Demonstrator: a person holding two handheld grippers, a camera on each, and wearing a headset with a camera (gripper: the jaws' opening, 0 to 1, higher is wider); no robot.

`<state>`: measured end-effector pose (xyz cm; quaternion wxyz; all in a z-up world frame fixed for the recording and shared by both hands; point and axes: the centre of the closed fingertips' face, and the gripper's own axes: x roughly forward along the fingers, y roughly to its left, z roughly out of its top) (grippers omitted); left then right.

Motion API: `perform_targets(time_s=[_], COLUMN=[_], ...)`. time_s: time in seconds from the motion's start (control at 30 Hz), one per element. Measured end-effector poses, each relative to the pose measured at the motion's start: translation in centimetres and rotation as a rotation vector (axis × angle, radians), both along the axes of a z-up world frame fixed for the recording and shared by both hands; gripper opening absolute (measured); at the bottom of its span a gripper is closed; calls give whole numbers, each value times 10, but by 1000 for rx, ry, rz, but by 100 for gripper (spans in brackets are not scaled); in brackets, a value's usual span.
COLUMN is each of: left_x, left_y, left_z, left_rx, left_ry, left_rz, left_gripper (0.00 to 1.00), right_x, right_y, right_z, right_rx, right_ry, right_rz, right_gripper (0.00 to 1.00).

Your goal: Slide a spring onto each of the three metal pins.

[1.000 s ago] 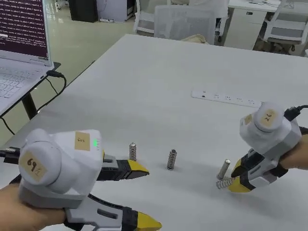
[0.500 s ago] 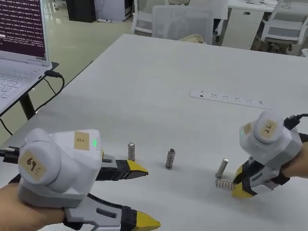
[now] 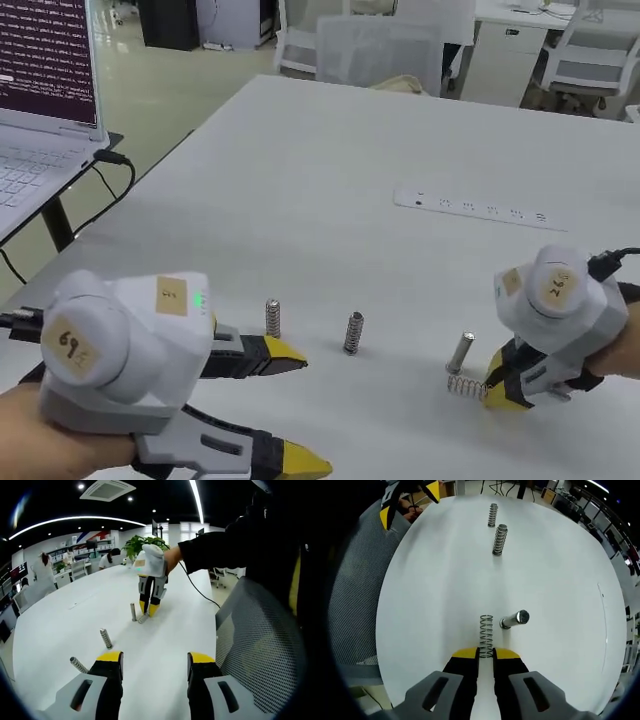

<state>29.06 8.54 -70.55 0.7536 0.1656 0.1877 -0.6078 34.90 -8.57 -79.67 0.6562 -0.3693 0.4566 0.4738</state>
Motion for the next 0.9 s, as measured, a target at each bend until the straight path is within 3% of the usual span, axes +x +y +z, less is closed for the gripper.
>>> perform_targets(time_s=[0.2, 0.4, 0.57, 0.77, 0.9], left_x=[0, 0, 1, 3, 4], left_y=[-2, -5, -9, -17, -22], left_z=[-1, 1, 5, 9, 10], left_rx=[5, 7, 6, 4, 6], left_ry=[1, -7, -15, -31, -41], left_rz=[-10, -23, -35, -52, -64], left_gripper=[45, 45, 44, 41, 39], right_x=[-14, -34, -43, -53, -55], right_y=[7, 31, 55, 91, 103], right_z=[13, 37, 55, 79, 87], right_rx=[5, 40, 61, 123, 116], right_ry=[31, 65, 61, 53, 39], right_rz=[-2, 31, 82, 146, 181], right_gripper=[8, 8, 8, 8, 8])
